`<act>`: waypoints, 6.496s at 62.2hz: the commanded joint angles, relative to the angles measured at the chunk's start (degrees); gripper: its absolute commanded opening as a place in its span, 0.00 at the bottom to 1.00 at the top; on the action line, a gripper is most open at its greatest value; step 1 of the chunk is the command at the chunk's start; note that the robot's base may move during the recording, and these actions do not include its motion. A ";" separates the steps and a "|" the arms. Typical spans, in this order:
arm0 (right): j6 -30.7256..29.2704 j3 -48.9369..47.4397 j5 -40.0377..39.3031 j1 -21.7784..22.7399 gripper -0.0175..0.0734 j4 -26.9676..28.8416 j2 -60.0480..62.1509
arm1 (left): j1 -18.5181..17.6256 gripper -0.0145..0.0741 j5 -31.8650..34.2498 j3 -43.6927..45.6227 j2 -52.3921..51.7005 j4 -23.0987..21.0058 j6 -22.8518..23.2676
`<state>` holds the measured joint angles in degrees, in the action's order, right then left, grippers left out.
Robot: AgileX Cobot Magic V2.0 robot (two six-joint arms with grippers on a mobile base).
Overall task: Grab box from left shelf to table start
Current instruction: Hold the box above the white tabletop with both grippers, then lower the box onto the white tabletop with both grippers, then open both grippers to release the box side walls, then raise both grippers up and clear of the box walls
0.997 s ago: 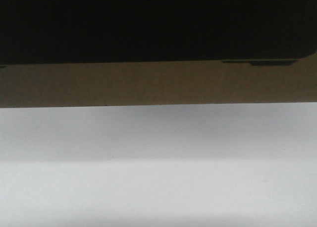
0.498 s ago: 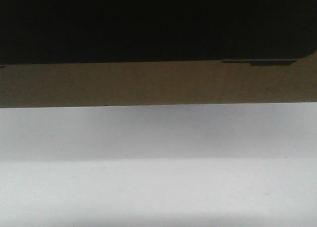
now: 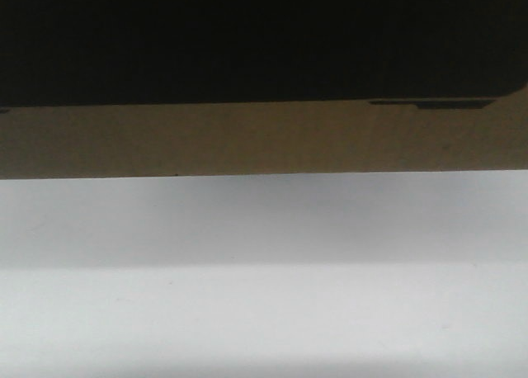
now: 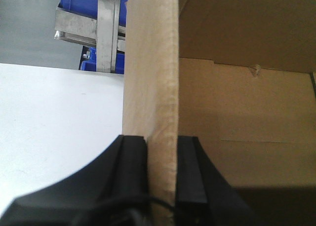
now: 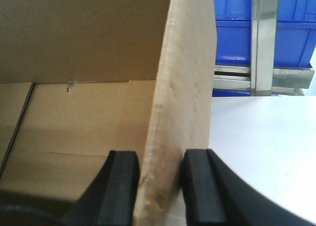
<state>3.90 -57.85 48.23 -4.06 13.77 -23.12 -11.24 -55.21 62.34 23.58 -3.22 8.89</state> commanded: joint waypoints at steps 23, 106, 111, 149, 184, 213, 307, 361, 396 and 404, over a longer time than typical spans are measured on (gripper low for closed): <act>-0.15 -1.91 -8.45 0.77 0.25 -8.63 -0.62 | 0.17 0.05 10.62 2.31 0.00 4.29 1.06; -0.15 -3.83 -24.49 0.77 0.25 -8.63 -41.51 | 0.17 0.05 29.84 2.56 43.14 -4.56 -3.42; -0.15 -3.83 -24.62 0.77 0.25 -8.63 -41.78 | 0.17 0.05 30.19 2.56 43.72 -4.45 -3.42; -0.15 -3.83 -24.09 0.77 0.83 -8.03 -43.41 | 0.17 0.59 30.87 2.56 43.95 -4.46 -3.42; -0.15 -11.24 -19.39 0.77 0.25 -7.25 -34.45 | 0.28 0.15 34.61 7.31 36.65 -4.06 -3.42; -1.21 -11.06 -15.70 0.77 0.25 -6.87 -29.52 | 0.28 0.06 35.84 6.30 33.32 -1.56 -3.42; -3.02 44.34 -45.67 0.77 0.25 -9.41 21.08 | 0.28 0.06 52.94 -42.80 -5.73 -1.56 -3.42; -3.02 58.54 -51.84 1.01 0.25 -11.09 24.47 | 0.28 0.06 52.64 -42.80 -5.73 -1.56 -3.42; -3.02 58.54 -52.49 1.06 0.25 -11.21 24.47 | 0.28 0.06 52.50 -42.80 -5.73 -1.56 -3.42; -3.02 58.54 -52.49 1.06 0.25 -11.21 24.47 | 0.28 0.06 52.50 -42.80 -5.73 -1.56 -3.42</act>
<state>1.19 1.73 0.97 -3.40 3.16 0.62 -11.01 -7.96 17.84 17.47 -4.67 5.23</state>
